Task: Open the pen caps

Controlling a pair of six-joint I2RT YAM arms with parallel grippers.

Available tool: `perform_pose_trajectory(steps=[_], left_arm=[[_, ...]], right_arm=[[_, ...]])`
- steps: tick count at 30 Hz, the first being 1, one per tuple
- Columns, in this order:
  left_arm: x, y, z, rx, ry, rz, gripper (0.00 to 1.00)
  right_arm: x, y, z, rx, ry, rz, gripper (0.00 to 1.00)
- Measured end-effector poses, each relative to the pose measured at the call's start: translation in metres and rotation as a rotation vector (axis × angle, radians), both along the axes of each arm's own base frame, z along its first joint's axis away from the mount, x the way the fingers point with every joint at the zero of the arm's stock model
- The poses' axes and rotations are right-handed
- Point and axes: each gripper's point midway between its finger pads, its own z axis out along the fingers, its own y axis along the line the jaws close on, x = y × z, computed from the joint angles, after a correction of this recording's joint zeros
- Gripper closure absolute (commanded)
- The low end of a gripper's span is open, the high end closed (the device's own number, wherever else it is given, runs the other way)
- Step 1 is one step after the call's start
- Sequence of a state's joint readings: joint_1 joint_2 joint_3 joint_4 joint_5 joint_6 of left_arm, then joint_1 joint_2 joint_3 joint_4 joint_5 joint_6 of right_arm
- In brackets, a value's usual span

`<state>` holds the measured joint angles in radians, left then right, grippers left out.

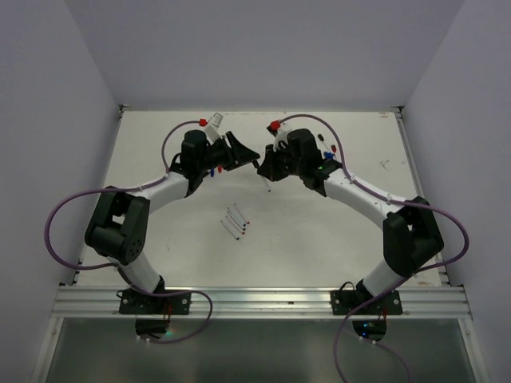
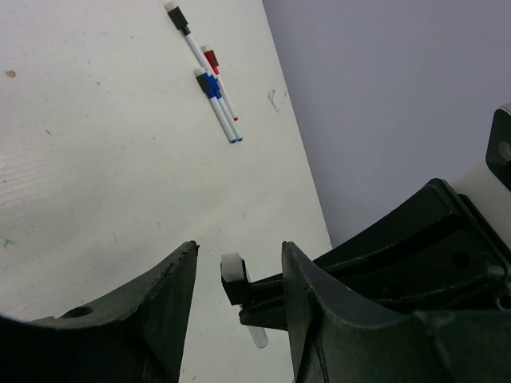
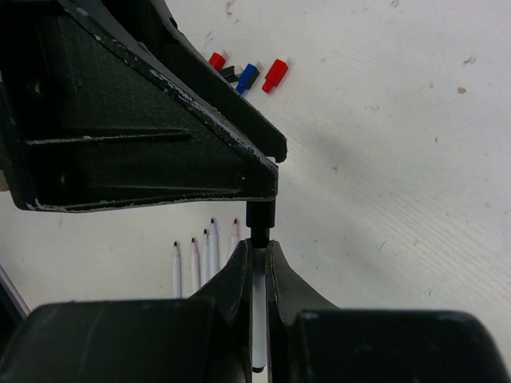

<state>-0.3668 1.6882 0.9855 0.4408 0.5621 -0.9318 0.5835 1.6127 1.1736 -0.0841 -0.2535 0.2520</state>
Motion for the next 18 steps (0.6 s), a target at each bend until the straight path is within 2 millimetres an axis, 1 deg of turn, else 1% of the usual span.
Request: perform_pose_trajectory(steps=[5,7,10,13,18], left_arm=[[0.000,0.000,0.000,-0.001,0.000,-0.002,0.50],[0.000,0.000,0.000,-0.002,0.000,-0.003,0.52],[-0.001,-0.001,0.001,-0.004,-0.002,-0.006,0.56],[-0.001,-0.001,0.002,-0.007,-0.001,-0.006,0.65],[-0.001,-0.001,0.002,-0.014,0.007,-0.007,0.69]], right_arm=[[0.002,0.006,0.010,0.015,-0.023,0.004,1.00],[0.004,0.008,0.013,0.019,-0.034,0.002,1.00],[0.007,0.008,0.016,0.018,-0.045,-0.010,1.00],[0.009,0.008,0.017,0.018,-0.050,-0.014,1.00],[0.011,0.009,0.010,0.009,-0.041,-0.018,1.00]])
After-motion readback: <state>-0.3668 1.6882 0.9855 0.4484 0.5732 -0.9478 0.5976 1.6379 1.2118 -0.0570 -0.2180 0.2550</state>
